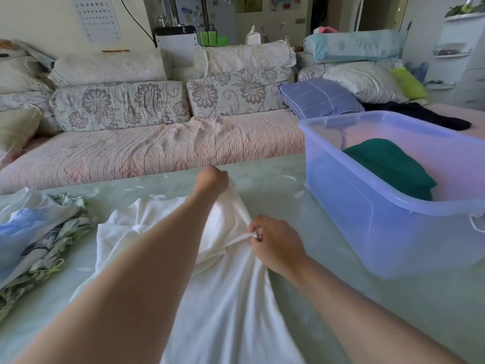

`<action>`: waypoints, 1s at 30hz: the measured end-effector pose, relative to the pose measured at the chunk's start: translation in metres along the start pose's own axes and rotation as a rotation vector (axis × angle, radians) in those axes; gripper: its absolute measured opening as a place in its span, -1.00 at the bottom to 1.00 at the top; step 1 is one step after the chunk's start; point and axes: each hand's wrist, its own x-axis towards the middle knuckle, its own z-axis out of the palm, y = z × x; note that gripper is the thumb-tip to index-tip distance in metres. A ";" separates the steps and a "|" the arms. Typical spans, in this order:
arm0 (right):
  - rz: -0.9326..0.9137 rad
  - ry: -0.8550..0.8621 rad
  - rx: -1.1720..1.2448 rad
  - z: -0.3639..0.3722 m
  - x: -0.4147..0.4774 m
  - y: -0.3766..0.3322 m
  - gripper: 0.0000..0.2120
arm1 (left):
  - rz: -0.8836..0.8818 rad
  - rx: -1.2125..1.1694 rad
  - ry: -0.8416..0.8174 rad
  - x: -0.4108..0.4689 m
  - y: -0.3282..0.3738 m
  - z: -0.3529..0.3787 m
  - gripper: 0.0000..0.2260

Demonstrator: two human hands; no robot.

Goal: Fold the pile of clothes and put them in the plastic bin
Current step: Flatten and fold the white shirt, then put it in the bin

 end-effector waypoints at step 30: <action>-0.268 -0.032 -0.487 0.015 0.010 -0.035 -0.63 | 0.288 0.523 -0.505 -0.128 -0.146 -0.123 -0.75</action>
